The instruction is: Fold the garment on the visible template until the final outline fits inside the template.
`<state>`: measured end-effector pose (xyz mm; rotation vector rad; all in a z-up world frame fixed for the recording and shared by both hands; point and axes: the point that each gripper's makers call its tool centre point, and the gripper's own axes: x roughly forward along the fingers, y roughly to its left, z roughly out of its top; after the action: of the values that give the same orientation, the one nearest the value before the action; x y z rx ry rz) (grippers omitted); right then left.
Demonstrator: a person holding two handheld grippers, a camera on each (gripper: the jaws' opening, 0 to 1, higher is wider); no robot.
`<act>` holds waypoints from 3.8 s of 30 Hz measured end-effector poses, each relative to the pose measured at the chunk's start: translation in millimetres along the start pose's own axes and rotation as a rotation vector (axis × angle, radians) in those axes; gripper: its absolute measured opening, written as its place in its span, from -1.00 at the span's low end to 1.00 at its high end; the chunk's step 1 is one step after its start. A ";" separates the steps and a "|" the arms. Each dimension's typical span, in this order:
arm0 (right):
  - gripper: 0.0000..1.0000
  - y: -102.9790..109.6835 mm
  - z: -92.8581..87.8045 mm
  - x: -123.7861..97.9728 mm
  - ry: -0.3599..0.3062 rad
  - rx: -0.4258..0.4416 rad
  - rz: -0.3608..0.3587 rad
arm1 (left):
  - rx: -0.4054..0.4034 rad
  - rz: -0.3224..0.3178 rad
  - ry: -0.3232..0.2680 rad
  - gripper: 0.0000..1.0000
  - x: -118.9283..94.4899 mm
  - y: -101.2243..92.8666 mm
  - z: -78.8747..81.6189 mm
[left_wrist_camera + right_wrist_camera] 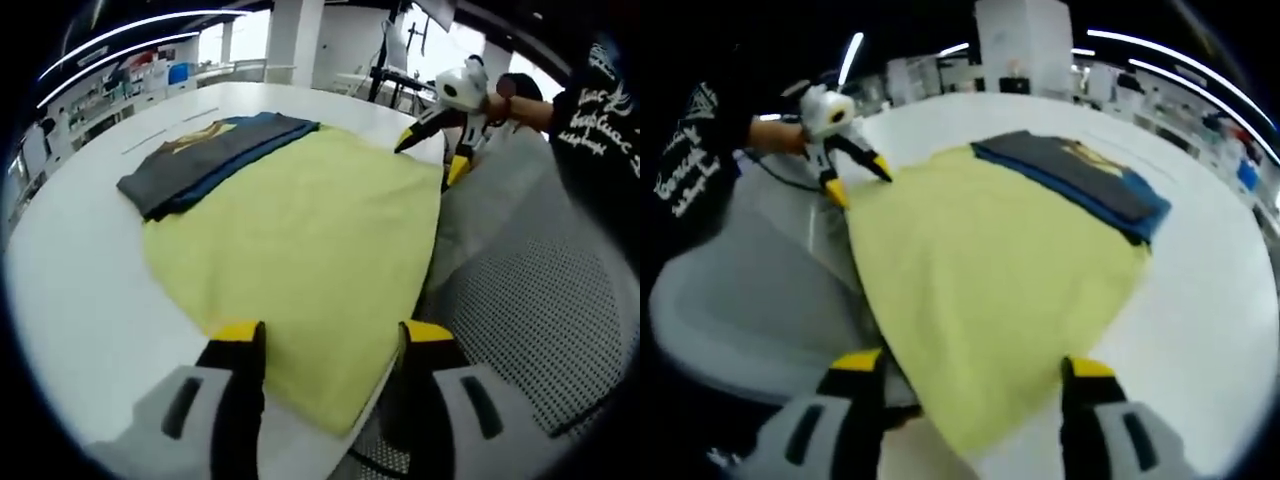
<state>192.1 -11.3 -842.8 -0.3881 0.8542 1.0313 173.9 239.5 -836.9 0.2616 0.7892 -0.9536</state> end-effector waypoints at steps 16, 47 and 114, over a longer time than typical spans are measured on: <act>0.19 -7.7 -7.7 4.1 0.033 -0.080 -0.052 | 0.149 0.031 0.054 0.01 2.1 -2.3 -6.2; -0.99 -29.3 -5.1 1.0 0.000 -0.026 -0.114 | 0.117 0.101 0.060 -0.79 -4.0 22.2 -7.6; -1.00 22.3 -8.7 -41.4 0.010 0.079 0.034 | -0.125 -0.023 0.085 -1.00 -43.3 -34.9 -21.1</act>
<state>159.1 -30.5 -814.1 -0.3133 0.9107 1.0243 121.1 257.9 -816.5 0.1858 0.9282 -0.9158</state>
